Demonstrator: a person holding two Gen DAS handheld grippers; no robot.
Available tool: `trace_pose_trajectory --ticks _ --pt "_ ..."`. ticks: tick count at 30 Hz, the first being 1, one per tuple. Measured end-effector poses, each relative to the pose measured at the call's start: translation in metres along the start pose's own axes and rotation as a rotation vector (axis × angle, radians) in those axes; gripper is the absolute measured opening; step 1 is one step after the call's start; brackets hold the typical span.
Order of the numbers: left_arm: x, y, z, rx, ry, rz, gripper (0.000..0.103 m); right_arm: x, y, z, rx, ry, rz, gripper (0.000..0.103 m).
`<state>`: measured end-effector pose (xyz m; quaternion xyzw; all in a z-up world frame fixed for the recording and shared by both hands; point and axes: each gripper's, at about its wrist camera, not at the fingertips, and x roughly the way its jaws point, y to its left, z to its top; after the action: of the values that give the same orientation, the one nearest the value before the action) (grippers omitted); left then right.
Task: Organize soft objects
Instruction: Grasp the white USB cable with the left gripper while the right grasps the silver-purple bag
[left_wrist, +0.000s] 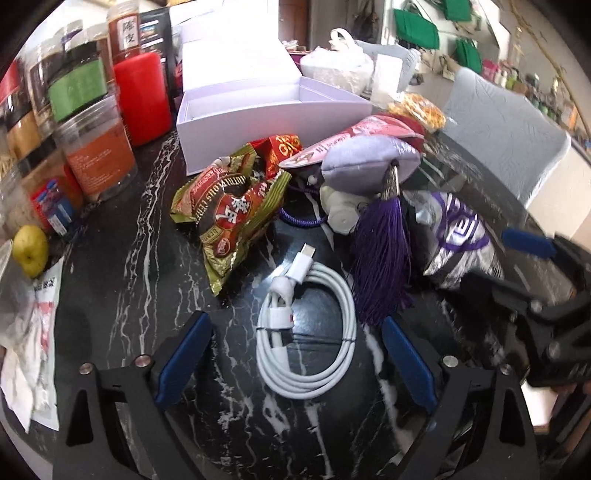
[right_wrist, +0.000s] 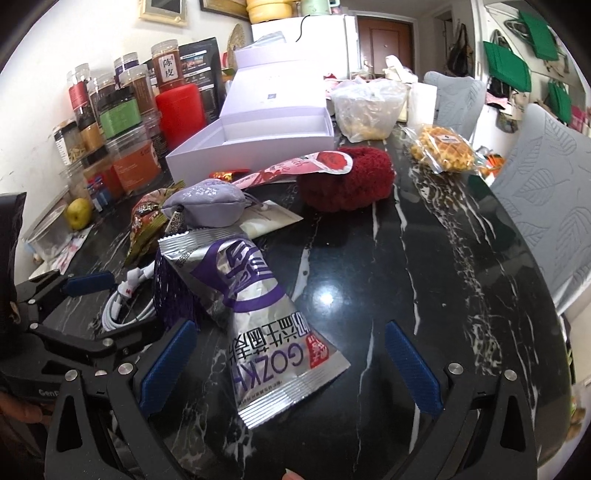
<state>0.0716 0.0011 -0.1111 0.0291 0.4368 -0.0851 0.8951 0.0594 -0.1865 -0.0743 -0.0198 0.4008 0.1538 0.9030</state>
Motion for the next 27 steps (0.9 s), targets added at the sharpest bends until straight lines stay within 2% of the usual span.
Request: trace_pose_trajectory --ticks 2,5,7,12,16,20,24,27 --pt "-0.001 0.000 -0.002 0.018 -0.007 -0.006 0.090 0.003 0.000 0.002 -0.008 0.002 0.006 0.103" --pt "-0.002 0.002 -0.001 0.028 -0.019 -0.014 0.078 0.007 0.001 0.006 -0.015 0.006 0.023 0.103" --pt "-0.002 0.002 -0.001 0.033 -0.023 -0.019 0.075 0.010 0.001 0.008 -0.018 0.013 0.042 0.103" --pt "-0.002 0.001 0.005 0.052 -0.016 -0.034 0.053 0.020 0.004 0.015 -0.031 0.039 0.073 0.103" --pt "-0.005 -0.001 0.003 0.064 -0.001 -0.053 0.051 0.026 0.006 0.016 -0.057 0.056 0.094 0.103" --pt "-0.010 0.007 0.003 0.023 0.037 -0.103 0.051 0.029 0.006 0.018 -0.075 0.063 0.101 0.103" --pt "-0.013 0.016 0.001 -0.007 0.047 -0.104 0.051 0.031 0.007 0.022 -0.080 0.070 0.117 0.102" --pt "-0.012 0.022 0.003 -0.045 0.046 -0.121 0.051 0.030 0.006 0.023 -0.103 0.057 0.128 0.090"
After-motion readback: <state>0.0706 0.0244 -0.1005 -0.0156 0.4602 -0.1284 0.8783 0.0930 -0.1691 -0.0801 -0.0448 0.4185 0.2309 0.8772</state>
